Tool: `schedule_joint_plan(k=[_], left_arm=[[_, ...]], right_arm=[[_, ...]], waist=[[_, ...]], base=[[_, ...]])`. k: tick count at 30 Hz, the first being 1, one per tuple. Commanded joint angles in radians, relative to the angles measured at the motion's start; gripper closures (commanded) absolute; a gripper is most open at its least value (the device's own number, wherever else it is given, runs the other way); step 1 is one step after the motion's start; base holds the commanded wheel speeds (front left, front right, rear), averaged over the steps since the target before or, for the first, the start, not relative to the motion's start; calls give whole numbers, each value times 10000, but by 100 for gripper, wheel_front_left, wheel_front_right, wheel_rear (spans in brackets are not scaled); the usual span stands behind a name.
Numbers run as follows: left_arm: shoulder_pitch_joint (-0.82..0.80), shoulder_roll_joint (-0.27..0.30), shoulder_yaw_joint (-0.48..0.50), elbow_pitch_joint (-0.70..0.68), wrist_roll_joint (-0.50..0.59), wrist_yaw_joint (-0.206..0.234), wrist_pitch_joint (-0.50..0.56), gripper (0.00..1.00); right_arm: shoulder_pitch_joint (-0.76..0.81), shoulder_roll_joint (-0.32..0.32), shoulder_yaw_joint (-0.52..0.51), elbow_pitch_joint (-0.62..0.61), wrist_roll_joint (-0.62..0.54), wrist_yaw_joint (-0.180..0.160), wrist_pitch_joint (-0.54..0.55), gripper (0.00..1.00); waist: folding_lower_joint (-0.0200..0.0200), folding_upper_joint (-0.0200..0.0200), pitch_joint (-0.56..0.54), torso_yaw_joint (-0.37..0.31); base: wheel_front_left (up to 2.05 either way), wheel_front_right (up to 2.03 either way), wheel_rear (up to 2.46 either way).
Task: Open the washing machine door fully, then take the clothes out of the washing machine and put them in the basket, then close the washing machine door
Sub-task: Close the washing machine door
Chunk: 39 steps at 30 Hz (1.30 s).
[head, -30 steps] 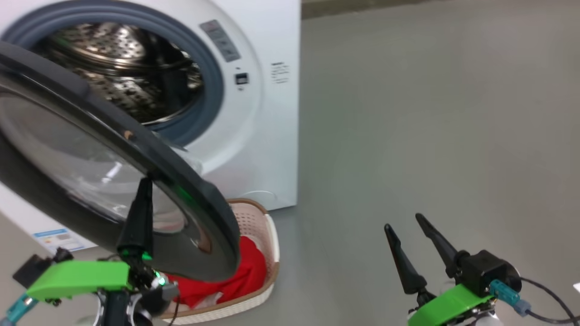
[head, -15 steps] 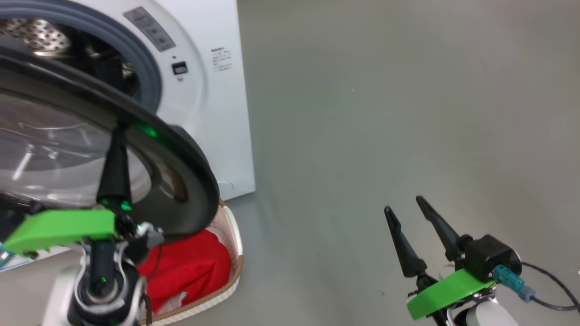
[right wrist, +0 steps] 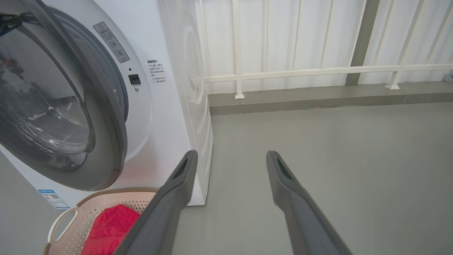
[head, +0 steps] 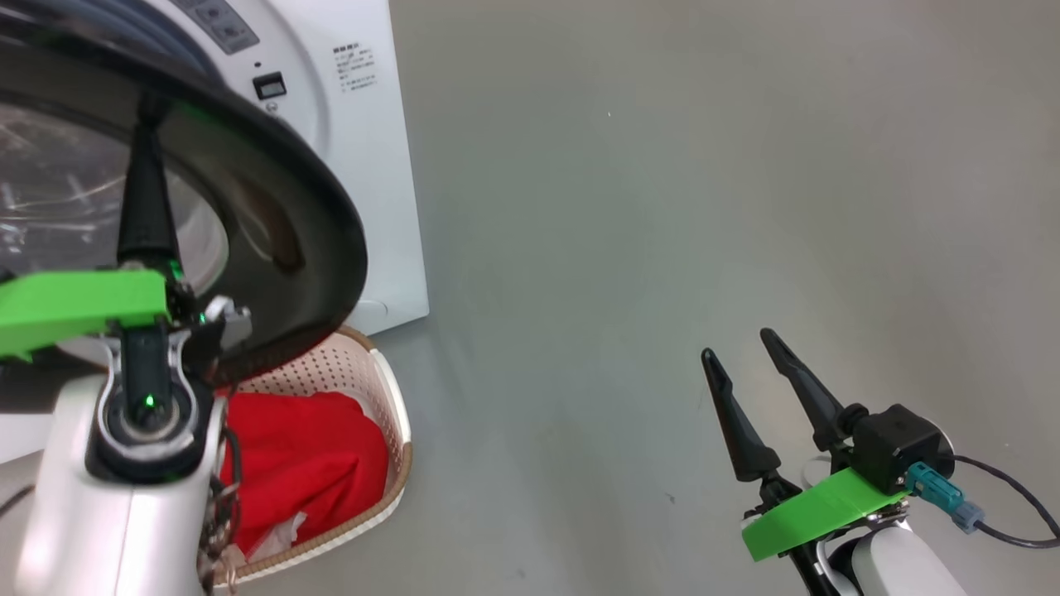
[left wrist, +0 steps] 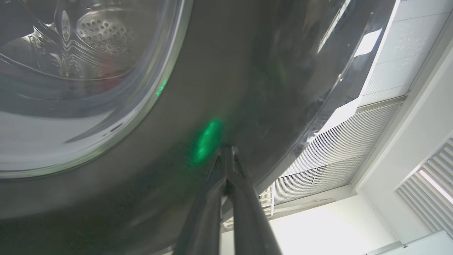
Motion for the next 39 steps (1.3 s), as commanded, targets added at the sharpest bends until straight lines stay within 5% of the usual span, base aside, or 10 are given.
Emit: schedule_joint_plan(k=[1,10,11,12,13,14,24,31,39], left_arm=[[-411,260,248,-160,104,-120,-49,100],[-545,-20,99,1153,-313,-1087,246,100],[-406,-37,99,1228,-378,-1194,297,69],[-250,-58,114,1277,-460,-1289,346,52],[-66,-72,122,1303,-530,-1385,401,9],[137,-78,119,1309,-585,-1472,466,0],[2270,414,198,825,164,-1893,-9,0],[3823,1044,127,443,2948,-1848,-767,0],[5314,508,897,-368,5348,-1910,-823,0]], right_arm=[[-278,1,150,-265,45,67,-65,0],[-193,1,225,-144,-57,67,-65,0],[-153,1,229,-116,-75,67,-65,0],[-111,1,232,-88,-93,67,-65,0],[-62,1,242,-63,-113,67,-65,0],[-8,1,252,-46,-128,67,-65,0],[409,1,275,39,-210,67,-65,0],[615,1,170,-16,-213,67,-65,0],[812,1,-3,-86,-178,67,-65,0]], waist=[[0,-1,35,19],[0,-1,-428,361],[0,-1,-538,409],[0,-1,-654,460],[0,-1,-775,510],[0,-1,-899,562],[0,-1,-1741,1159],[0,-1,-2028,1596],[0,-1,-2184,1940]], base=[[0,0,0],[0,0,0],[0,0,0],[0,0,0],[0,0,0],[0,0,0],[0,0,0],[0,0,0],[0,0,0]])
